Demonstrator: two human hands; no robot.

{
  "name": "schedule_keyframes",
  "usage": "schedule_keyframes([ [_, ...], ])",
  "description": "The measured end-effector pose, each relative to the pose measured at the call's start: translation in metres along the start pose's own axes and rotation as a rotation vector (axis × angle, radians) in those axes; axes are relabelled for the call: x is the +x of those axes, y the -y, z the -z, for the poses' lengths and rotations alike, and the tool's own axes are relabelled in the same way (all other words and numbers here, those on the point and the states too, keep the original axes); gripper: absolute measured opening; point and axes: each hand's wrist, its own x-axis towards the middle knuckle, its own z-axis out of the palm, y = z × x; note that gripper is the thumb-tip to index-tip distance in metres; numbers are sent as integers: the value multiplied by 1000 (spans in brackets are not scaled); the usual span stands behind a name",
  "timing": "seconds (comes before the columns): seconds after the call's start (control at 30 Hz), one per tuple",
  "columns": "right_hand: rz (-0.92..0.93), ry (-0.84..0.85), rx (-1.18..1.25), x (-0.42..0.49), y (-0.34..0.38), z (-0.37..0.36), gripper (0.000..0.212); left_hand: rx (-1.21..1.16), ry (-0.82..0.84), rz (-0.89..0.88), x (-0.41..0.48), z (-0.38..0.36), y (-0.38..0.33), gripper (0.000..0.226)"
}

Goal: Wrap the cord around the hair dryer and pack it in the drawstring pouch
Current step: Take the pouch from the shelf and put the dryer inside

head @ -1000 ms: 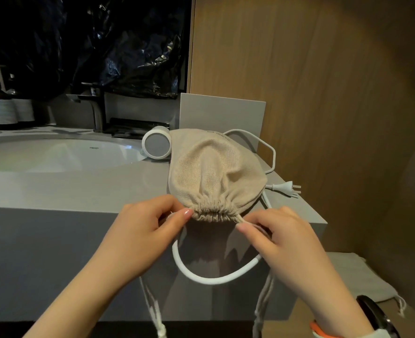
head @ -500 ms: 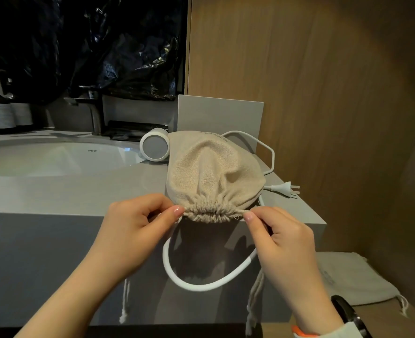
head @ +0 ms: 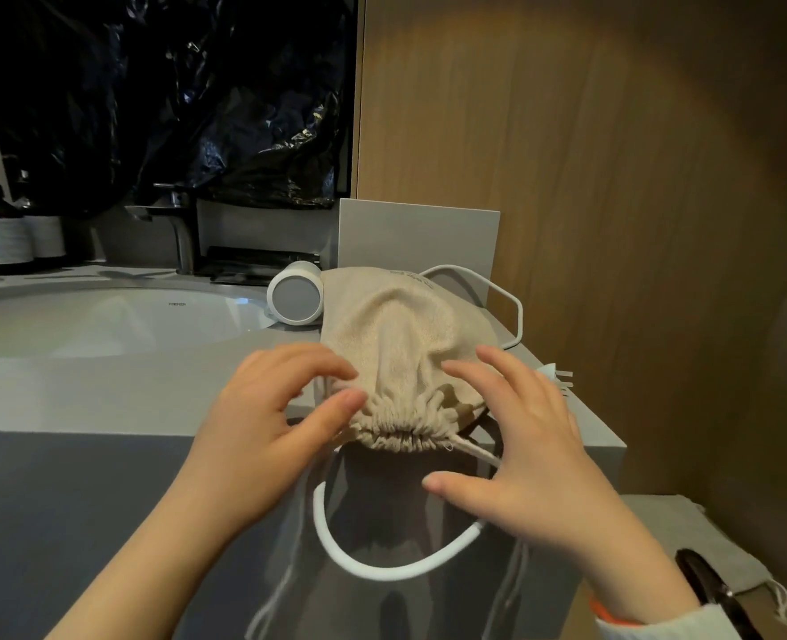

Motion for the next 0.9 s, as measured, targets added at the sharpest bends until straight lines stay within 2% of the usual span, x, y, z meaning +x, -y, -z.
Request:
schedule_keyframes([
  [0.07, 1, 91, 122, 11, -2, 12, 69, -133, -48, 164, 14, -9, 5, 25],
  [0.1, -13, 102, 278, 18, 0, 18, 65, -212, -75, 261, 23, -14, 6, 27],
  [0.17, -71, 39, 584, 35, 0, 22, 53, -338, -98, 427, 43, -24, 7, 26],
  [0.2, -113, -34, 619, 46, -3, 20, 47, -378, -82, 511, 52, -29, 8, 26],
  [0.27, -207, -121, 551, 69, -9, 15, 48, -414, -11, 662, 70, -40, 10, 34],
  [0.33, -280, -113, 553, 87, -10, 10, 52, -418, 36, 741, 83, -50, 13, 41],
  [0.43, -316, -99, 525, 108, -10, 2, 60, -489, 43, 793, 97, -60, 19, 45],
  [0.53, -326, -128, 491, 115, -10, -7, 74, -484, 42, 794, 100, -69, 22, 70],
  [0.6, -303, -147, 467, 118, -14, -14, 71, -457, 37, 799, 101, -73, 21, 76],
  [0.67, -281, -154, 485, 119, -16, -18, 73, -435, 16, 811, 102, -75, 17, 64],
  [0.8, -245, -169, 580, 114, -14, -15, 78, -539, -18, 811, 101, -73, 9, 14],
  [0.9, -205, -228, 633, 104, -8, -4, 60, -594, -59, 777, 97, -69, 4, 10],
])
